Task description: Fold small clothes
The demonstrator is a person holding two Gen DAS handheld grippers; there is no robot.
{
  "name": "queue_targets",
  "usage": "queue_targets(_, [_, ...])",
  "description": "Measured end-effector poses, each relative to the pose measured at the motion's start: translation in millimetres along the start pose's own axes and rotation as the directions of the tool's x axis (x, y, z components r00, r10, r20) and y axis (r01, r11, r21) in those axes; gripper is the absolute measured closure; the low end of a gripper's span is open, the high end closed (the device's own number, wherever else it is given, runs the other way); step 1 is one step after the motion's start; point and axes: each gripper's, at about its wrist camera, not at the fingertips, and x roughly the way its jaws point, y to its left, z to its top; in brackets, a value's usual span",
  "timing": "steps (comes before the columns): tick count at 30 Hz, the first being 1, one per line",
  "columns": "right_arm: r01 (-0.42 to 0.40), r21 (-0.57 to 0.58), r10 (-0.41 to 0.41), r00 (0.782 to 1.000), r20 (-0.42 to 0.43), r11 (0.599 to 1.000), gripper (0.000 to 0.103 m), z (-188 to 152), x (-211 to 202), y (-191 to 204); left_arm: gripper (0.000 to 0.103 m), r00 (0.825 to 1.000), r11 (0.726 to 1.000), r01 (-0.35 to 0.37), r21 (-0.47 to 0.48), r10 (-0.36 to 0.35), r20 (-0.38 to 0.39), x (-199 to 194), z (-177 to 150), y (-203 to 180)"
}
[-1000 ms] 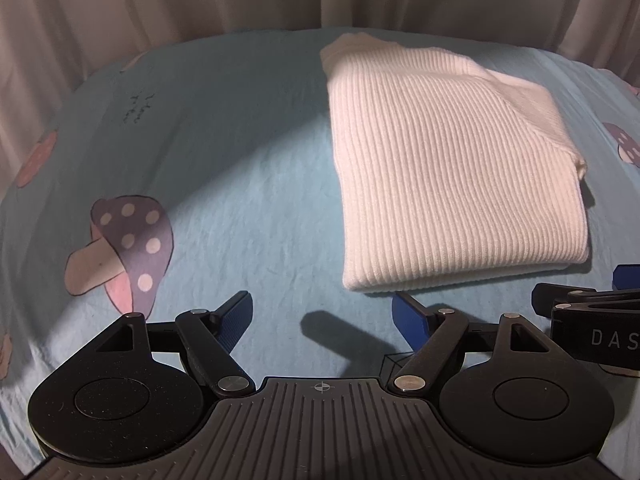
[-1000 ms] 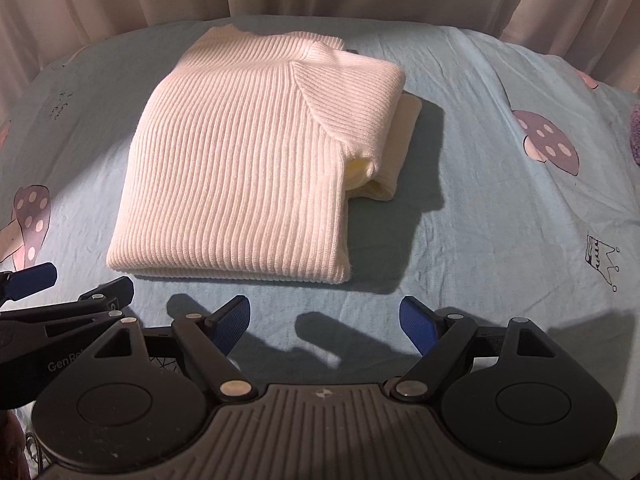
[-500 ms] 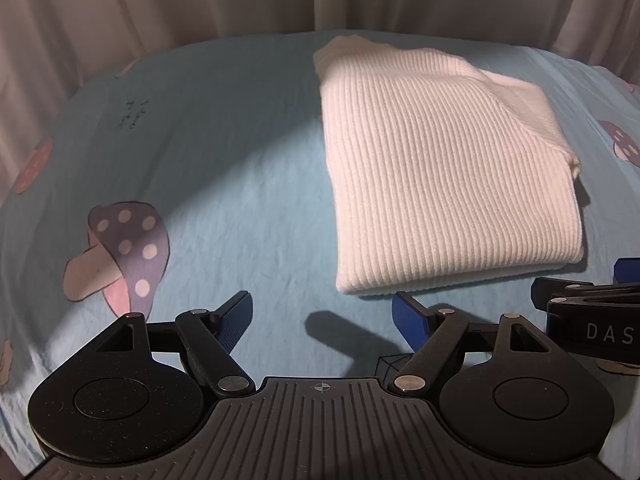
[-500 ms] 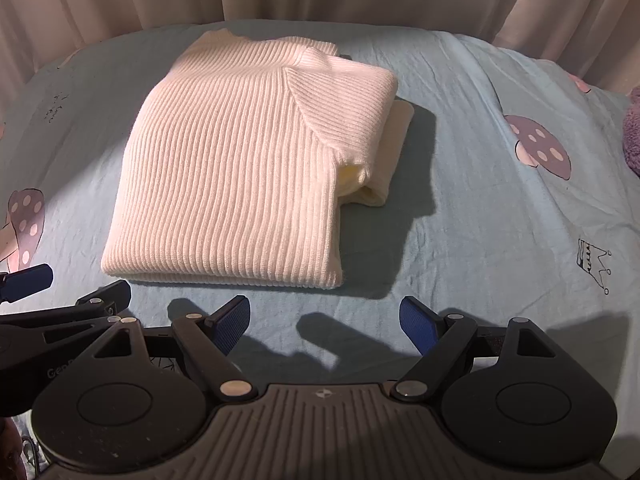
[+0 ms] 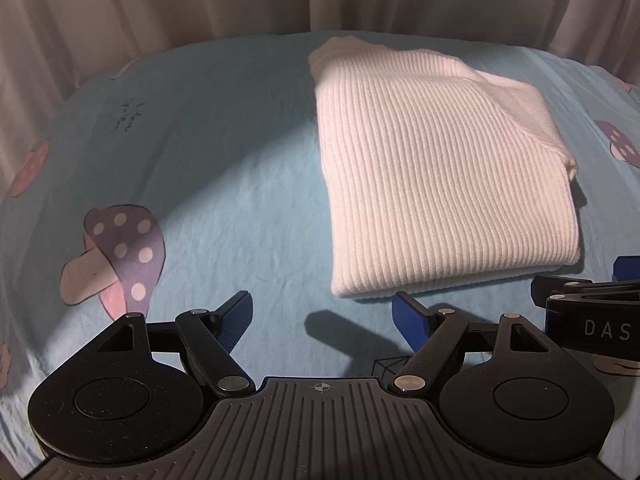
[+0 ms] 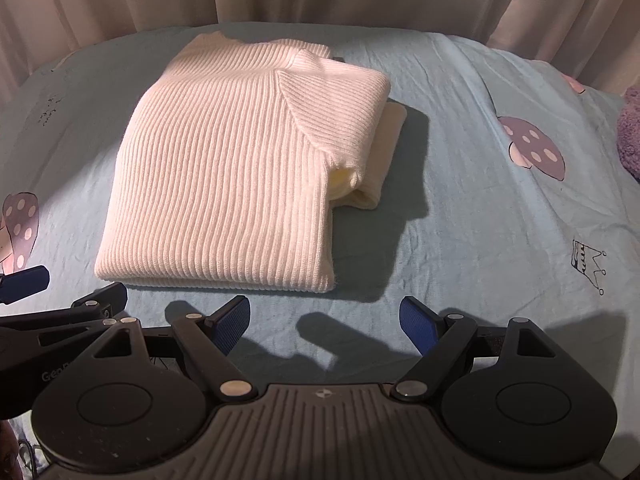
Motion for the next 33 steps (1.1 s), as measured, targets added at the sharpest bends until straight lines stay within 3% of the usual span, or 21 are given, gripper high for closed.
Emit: queue_targets(33, [0.014,0.007,-0.014,1.000,-0.005,1.000,0.021,3.0,0.4,-1.4,0.021,1.000,1.000,0.021,0.006,-0.021,-0.010,4.0,3.0,1.1])
